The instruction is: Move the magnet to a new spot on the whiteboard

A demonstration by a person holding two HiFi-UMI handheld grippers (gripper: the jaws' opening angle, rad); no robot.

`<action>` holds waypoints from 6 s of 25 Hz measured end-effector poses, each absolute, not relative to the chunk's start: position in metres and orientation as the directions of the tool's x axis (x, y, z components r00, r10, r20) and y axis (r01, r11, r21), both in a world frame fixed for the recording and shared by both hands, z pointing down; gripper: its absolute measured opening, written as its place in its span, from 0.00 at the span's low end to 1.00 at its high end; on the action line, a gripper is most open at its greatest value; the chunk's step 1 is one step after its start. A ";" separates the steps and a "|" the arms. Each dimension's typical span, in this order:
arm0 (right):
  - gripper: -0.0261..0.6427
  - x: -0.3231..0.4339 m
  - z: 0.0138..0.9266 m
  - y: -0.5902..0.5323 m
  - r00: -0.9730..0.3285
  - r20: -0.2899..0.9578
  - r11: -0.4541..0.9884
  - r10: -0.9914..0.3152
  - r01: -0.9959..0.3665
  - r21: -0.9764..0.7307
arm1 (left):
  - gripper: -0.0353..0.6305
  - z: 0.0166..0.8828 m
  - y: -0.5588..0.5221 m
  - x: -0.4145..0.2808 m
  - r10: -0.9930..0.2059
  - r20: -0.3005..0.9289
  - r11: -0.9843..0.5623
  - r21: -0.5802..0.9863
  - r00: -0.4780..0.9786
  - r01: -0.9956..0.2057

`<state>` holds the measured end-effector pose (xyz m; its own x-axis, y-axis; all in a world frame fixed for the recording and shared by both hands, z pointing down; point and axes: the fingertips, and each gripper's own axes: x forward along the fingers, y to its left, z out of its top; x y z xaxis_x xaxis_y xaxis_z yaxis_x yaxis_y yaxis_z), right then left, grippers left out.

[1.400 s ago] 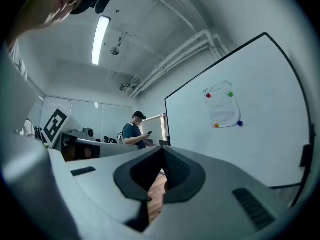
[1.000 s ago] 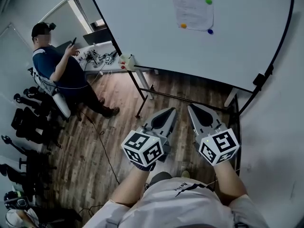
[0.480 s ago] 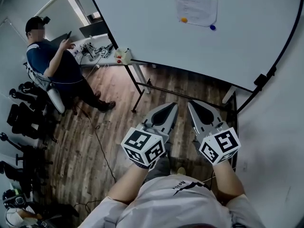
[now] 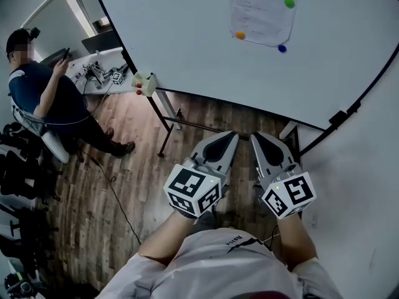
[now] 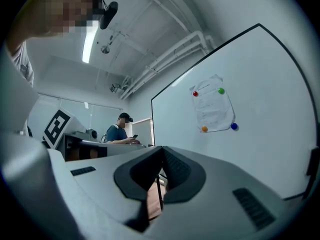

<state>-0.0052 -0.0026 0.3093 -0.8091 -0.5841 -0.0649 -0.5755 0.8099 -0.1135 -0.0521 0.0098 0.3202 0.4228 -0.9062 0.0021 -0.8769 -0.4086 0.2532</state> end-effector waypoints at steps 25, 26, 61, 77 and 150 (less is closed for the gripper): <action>0.06 -0.008 0.305 -0.195 -0.507 -0.046 0.507 -0.860 -0.862 0.021 | 0.07 0.319 -0.169 -0.082 -0.790 -0.039 -0.599 0.261 0.611 -0.757; 0.06 -0.002 0.304 -0.206 -0.496 -0.049 0.495 -0.867 -0.868 0.029 | 0.07 0.318 -0.175 -0.079 -0.791 -0.038 -0.598 0.259 0.610 -0.759; 0.22 0.025 0.307 -0.361 -0.300 -0.065 0.233 -0.952 -0.843 0.484 | 0.07 0.335 -0.278 -0.070 -0.838 0.016 -0.521 0.267 0.545 -0.811; 0.22 0.028 0.302 -0.316 -0.341 -0.060 0.296 -0.938 -0.879 0.373 | 0.07 0.330 -0.248 -0.067 -0.819 0.001 -0.551 0.277 0.573 -0.788; 0.22 0.154 0.361 -0.287 -0.188 -0.002 0.186 -0.982 -0.971 0.154 | 0.07 0.345 -0.235 0.023 -0.731 -0.001 -0.662 0.247 0.683 -0.708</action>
<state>0.1537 -0.2874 0.3606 -0.1881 -0.9821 -0.0019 -0.9705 0.1856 0.1537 0.0235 -0.2346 0.3449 0.6827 -0.7307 -0.0006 -0.7079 -0.6616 0.2472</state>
